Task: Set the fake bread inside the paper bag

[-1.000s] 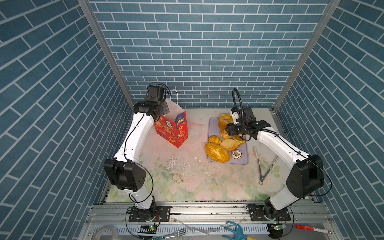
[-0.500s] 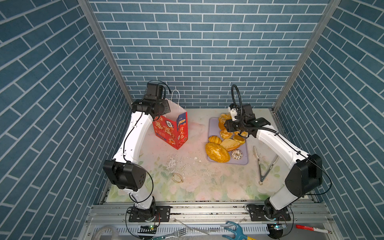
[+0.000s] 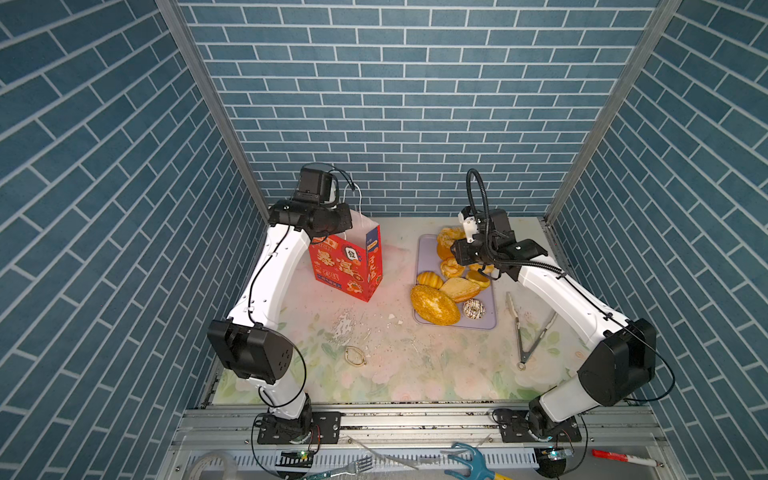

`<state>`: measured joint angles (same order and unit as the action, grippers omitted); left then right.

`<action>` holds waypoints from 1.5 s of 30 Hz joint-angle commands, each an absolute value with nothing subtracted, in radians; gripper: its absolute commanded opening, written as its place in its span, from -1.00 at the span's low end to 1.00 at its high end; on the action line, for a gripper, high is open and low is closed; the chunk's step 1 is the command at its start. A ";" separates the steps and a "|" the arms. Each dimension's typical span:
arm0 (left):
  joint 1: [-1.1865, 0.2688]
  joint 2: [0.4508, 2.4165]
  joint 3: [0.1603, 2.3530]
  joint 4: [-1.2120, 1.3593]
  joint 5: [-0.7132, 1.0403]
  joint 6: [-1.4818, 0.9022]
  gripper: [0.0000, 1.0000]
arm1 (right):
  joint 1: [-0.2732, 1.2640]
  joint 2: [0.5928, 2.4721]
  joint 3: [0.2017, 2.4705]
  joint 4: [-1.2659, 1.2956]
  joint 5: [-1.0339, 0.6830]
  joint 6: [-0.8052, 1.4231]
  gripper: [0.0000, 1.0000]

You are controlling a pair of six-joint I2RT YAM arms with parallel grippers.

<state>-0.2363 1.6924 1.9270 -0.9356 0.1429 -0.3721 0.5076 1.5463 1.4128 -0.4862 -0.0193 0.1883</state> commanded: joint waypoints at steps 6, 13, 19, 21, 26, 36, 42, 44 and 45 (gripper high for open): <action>-0.331 1.723 2.014 -0.945 0.254 -0.289 -1.00 | 0.536 1.517 1.398 -0.514 0.026 0.235 -0.06; -0.379 1.752 2.059 -0.916 0.373 -0.244 -1.00 | 0.551 1.508 1.371 -0.534 0.067 0.238 -0.09; -0.384 1.736 2.006 -0.894 0.463 -0.185 -1.00 | 0.557 1.512 1.341 -0.522 0.088 0.260 -0.10; -0.380 1.713 1.957 -0.875 0.484 -0.169 -1.00 | 0.562 1.523 1.342 -0.519 0.075 0.261 -0.10; -0.361 1.657 1.836 -0.811 0.545 -0.169 -1.00 | 0.578 1.546 1.354 -0.521 0.071 0.264 -0.10; -0.349 1.643 1.830 -0.828 0.540 -0.148 -1.00 | 0.581 1.527 1.425 -0.573 0.005 0.236 0.09; -0.349 1.635 1.813 -0.820 0.536 -0.147 -1.00 | 0.578 1.523 1.495 -0.581 -0.182 0.240 0.25; -0.348 1.637 1.814 -0.822 0.534 -0.145 -1.00 | 0.578 1.532 1.521 -0.578 -0.251 0.251 0.28; -0.349 1.637 1.812 -0.822 0.533 -0.143 -1.00 | 0.578 1.537 1.535 -0.573 -0.282 0.256 0.30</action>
